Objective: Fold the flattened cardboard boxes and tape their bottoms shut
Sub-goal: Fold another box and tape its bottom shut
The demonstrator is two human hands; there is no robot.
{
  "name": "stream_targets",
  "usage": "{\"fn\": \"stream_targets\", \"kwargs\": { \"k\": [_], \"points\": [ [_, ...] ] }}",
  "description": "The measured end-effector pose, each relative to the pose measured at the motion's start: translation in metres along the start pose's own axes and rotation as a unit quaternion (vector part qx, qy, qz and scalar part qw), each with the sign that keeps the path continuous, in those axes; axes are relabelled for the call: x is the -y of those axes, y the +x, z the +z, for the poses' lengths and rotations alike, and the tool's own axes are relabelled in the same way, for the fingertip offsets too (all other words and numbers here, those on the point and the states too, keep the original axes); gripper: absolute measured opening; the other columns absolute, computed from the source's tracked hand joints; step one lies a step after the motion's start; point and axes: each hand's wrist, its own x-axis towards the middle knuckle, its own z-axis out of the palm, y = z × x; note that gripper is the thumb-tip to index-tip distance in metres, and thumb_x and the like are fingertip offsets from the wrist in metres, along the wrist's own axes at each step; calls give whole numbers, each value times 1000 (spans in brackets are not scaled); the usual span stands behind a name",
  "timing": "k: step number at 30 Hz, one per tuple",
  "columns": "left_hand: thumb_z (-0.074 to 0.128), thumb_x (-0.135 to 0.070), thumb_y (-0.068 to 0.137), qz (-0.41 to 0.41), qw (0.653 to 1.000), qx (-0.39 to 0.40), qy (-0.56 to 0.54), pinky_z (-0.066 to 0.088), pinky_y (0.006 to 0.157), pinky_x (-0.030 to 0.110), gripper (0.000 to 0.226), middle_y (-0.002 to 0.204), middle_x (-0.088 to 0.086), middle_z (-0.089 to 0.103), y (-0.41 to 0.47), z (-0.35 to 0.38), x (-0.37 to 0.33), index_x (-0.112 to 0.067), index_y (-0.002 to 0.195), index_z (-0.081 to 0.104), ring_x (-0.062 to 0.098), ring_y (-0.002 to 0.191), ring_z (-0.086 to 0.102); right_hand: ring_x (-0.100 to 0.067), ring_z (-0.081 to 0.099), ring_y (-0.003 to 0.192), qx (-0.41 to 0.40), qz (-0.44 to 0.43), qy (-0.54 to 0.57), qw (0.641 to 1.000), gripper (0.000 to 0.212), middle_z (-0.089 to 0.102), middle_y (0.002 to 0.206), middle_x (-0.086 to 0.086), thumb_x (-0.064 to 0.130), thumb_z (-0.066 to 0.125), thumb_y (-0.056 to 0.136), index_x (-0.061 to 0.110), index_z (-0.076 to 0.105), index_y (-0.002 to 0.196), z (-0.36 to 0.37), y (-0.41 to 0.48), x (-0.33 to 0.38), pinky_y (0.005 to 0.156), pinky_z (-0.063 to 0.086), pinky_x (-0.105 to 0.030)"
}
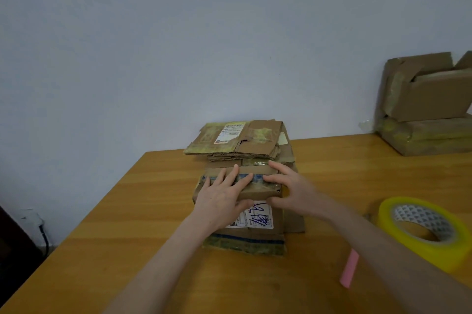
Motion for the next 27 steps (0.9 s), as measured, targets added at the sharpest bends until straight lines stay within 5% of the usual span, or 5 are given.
{"fn": "stream_targets", "kwargs": {
  "k": [11,17,22,27],
  "points": [
    [35,-52,97,6,999,-37,7,7,118,47,70,160,-1,-2,-4,-7,-23,-24,152,2,16,147,-1,-20,21,141,-19,51,-16,998,78,0,158,8,32,60,87,35,12,149,-1,-20,10,108,36,-42],
    [45,-43,94,3,997,-70,11,8,118,45,78,160,0,-3,-5,-17,-40,-23,152,-4,18,147,-1,-14,36,130,-115,73,-5,991,53,24,151,3,13,44,94,26,31,145,-22,-46,20,104,38,-32],
    [47,-27,92,92,971,-208,-71,34,107,30,60,152,-1,28,-8,-33,-98,-18,148,26,16,137,32,-23,42,124,-149,138,-48,978,46,39,140,-3,15,44,94,21,39,140,-50,-86,2,103,38,-40],
    [51,-22,91,139,967,-130,-168,39,100,29,53,144,1,39,-3,-26,-181,-20,142,37,16,129,42,-27,44,125,-159,232,-117,953,49,52,135,-6,8,41,88,18,47,136,-80,-137,-37,103,38,-37]
  ]
}}
